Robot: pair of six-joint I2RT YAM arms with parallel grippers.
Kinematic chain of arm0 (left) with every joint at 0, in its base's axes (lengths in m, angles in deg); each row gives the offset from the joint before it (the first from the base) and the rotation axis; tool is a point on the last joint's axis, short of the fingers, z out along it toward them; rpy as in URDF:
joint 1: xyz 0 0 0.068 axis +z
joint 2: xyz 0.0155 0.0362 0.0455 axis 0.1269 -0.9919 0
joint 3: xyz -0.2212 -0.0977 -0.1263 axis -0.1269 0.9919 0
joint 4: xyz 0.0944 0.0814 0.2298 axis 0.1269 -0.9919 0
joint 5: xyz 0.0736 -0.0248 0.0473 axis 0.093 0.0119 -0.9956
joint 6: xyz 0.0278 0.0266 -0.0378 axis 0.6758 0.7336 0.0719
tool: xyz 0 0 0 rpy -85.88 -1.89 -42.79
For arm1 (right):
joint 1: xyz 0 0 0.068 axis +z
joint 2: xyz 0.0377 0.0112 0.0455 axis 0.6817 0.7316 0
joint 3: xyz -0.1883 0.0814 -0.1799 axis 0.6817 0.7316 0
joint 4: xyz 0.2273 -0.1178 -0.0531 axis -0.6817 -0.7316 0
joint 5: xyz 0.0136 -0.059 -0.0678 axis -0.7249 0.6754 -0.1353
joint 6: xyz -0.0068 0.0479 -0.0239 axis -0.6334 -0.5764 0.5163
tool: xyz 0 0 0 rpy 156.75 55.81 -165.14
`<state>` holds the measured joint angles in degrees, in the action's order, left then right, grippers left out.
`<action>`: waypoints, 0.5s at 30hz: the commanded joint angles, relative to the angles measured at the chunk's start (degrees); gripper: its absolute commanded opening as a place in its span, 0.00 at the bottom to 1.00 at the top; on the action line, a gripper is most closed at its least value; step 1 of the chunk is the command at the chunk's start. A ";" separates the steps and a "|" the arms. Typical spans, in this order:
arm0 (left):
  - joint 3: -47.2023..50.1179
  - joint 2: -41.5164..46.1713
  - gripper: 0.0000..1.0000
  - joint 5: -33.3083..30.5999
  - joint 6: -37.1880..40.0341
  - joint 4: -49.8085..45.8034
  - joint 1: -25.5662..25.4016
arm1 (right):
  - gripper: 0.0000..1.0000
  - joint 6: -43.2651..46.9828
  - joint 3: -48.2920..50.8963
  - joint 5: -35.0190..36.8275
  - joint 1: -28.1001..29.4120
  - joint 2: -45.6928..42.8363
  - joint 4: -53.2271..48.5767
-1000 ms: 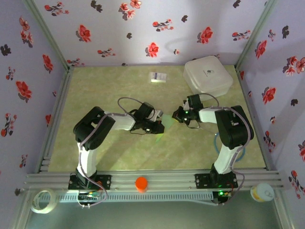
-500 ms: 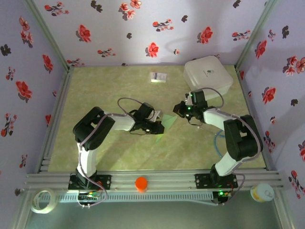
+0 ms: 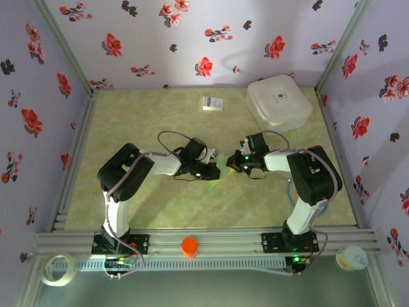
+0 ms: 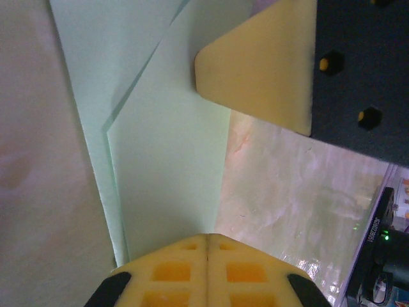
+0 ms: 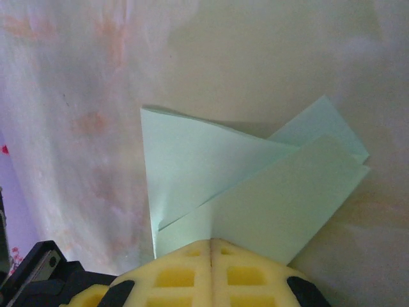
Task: Fold a paper plane with a square sheet of paper (pick it up from the middle)
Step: Fold the wing for the fifth time at the center of the table.
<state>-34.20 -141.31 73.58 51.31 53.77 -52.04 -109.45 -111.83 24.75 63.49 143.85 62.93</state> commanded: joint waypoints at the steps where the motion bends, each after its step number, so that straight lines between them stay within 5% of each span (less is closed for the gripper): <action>1: 4.07 -3.29 0.00 -2.47 0.42 -13.24 -1.13 | 0.06 -0.37 0.52 2.49 -2.99 1.74 2.12; 10: 4.35 -3.31 0.00 -2.17 0.43 -12.95 -1.13 | 0.06 -0.83 -2.95 4.32 -7.32 1.61 0.00; 15: 5.01 -2.19 0.00 -2.88 0.16 -12.34 -1.08 | 0.08 -2.74 -0.45 4.95 -6.82 -5.86 1.65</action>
<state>-33.43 -140.74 74.02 51.31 53.59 -52.15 -110.74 -113.34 28.29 56.17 142.93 63.76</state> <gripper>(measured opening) 0.046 0.074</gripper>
